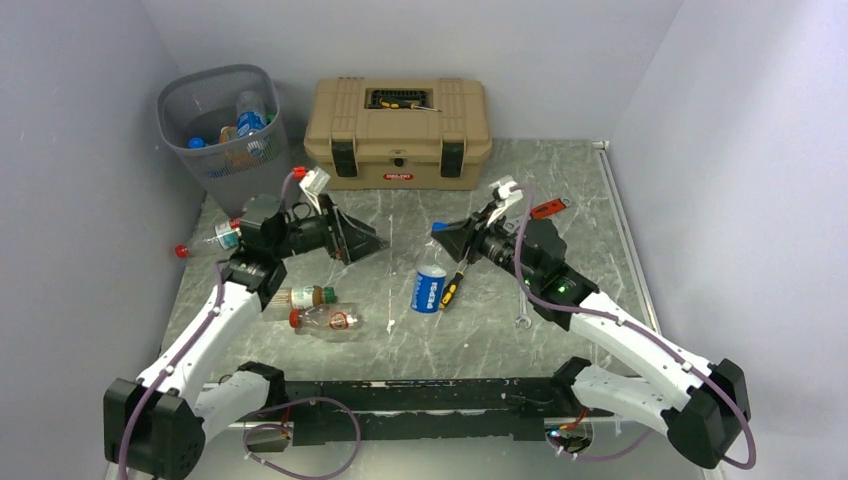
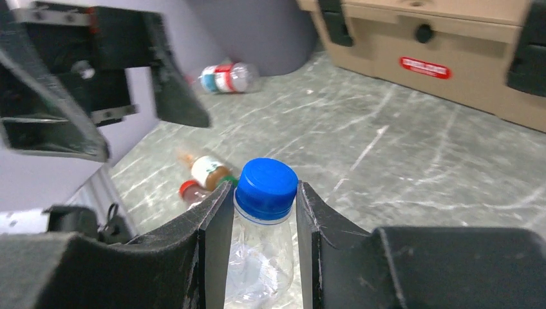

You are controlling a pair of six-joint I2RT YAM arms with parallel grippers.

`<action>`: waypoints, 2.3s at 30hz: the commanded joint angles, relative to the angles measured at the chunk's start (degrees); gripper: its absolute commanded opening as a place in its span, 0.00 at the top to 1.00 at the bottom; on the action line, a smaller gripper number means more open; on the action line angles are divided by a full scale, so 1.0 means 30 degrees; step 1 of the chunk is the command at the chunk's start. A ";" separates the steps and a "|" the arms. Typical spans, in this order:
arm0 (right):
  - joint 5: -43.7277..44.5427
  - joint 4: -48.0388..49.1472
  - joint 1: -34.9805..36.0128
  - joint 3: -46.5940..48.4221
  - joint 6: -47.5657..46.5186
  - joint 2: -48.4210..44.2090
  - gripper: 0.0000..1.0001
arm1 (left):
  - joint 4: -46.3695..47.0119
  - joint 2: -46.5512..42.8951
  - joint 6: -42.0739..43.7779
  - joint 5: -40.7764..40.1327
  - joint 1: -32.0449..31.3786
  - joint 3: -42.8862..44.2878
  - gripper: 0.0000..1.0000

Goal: Put the plastic bottles in the bin
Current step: Pick up the plastic bottle at the center of the board, then place the plastic bottle in the trash bin.

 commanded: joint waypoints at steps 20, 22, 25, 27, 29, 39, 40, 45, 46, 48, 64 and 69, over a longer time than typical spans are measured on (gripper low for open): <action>0.1040 0.6539 0.4759 0.2717 -0.1283 0.2457 1.00 | -0.0055 -0.0314 0.1677 0.3071 -0.2789 0.0006 0.01; 0.0821 0.6664 0.4774 0.2932 -0.1033 0.2527 1.00 | -0.0435 -0.0277 0.1881 0.2840 -0.2791 0.0111 0.00; 0.0601 0.6863 0.4777 0.3079 -0.0639 0.2585 1.00 | -0.0522 -0.0242 0.1927 0.2748 -0.2791 0.0116 0.04; 0.0453 0.6908 0.4788 0.3176 -0.0504 0.2663 1.00 | -0.0391 -0.0266 0.1805 0.2706 -0.2791 0.0019 0.11; 0.0352 0.6755 0.4803 0.3274 -0.0462 0.2738 1.00 | -0.0302 -0.0193 0.1745 0.2843 -0.2791 0.0057 0.19; -0.0038 0.4942 0.4803 0.3710 -0.0540 0.2433 0.80 | 0.0046 -0.0184 0.1629 0.3319 -0.2791 0.0131 0.61; -0.0113 0.4618 0.4803 0.3788 -0.0584 0.2356 0.70 | 0.0026 -0.0270 0.1660 0.3266 -0.2791 0.0116 0.64; 0.0669 0.2896 0.4803 0.3658 -0.0642 0.1202 0.19 | -0.0054 -0.0735 0.1999 0.2952 -0.2791 0.0094 0.76; 0.0893 0.2403 0.4803 0.3576 -0.0747 0.0777 0.06 | -0.0169 -0.0841 0.2113 0.2799 -0.2791 0.0115 0.77; 0.1308 0.1435 0.4803 0.3291 -0.1025 -0.0182 0.00 | -0.0481 -0.1050 0.2370 0.2580 -0.2791 0.0234 0.79; 0.4008 -0.1845 0.4803 -0.0730 -0.1647 -0.6052 0.01 | -0.5149 -0.1636 0.6310 -0.6334 -0.2789 0.7286 1.00; 0.4101 -0.1506 0.4803 -0.1401 -0.1341 -0.6394 0.02 | -0.8263 0.1289 1.0040 -1.5659 -0.2766 1.4183 1.00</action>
